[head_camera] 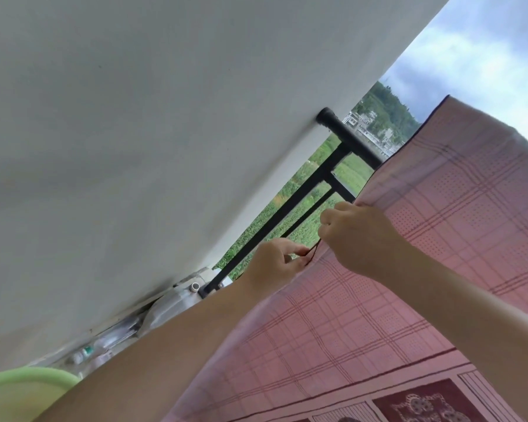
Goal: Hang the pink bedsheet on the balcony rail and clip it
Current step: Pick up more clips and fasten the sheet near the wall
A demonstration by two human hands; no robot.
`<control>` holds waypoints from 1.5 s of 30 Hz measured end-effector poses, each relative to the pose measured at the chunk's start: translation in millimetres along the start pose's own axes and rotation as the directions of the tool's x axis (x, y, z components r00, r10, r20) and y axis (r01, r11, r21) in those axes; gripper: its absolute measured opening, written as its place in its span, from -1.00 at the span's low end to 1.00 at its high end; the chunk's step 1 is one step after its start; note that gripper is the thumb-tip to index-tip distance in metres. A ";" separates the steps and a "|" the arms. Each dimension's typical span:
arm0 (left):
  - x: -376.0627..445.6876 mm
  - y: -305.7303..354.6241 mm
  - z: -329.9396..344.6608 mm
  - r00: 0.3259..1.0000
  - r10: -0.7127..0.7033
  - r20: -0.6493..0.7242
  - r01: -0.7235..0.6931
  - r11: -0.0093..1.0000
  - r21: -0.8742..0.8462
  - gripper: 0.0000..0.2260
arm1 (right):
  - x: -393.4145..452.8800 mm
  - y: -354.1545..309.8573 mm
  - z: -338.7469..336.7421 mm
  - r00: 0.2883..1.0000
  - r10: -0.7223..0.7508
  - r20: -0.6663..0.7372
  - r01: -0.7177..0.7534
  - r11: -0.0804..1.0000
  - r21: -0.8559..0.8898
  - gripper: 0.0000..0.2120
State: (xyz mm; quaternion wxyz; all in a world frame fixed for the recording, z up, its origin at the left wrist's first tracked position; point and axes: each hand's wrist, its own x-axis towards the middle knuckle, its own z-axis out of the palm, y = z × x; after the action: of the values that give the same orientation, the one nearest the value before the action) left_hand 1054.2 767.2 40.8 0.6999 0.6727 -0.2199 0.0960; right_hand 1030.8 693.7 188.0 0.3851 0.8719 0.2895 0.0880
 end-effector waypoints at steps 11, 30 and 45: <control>13.7 -8.1 0.5 0.977 -0.186 0.105 0.200 0.969 -0.145 -0.84 | 5.2 -5.8 -5.5 0.999 -0.025 0.026 0.025 0.999 -0.021 -0.72; 13.6 -6.3 -9.8 0.994 0.031 -0.103 -0.016 0.989 0.147 -0.84 | 18.1 0.8 -3.8 0.992 0.057 -0.108 -0.058 0.998 -0.005 -0.71; 8.4 -5.7 1.5 0.959 0.155 -0.237 -0.120 0.981 0.156 -0.62 | 14.1 10.1 -4.2 0.996 0.064 -0.059 -0.058 0.994 0.090 -0.88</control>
State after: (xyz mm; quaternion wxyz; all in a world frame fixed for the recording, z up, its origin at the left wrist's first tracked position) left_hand 1063.8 764.0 39.3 0.6647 0.6859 -0.1696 0.2430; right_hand 1045.1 698.9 197.2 0.3344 0.8932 0.2781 0.1137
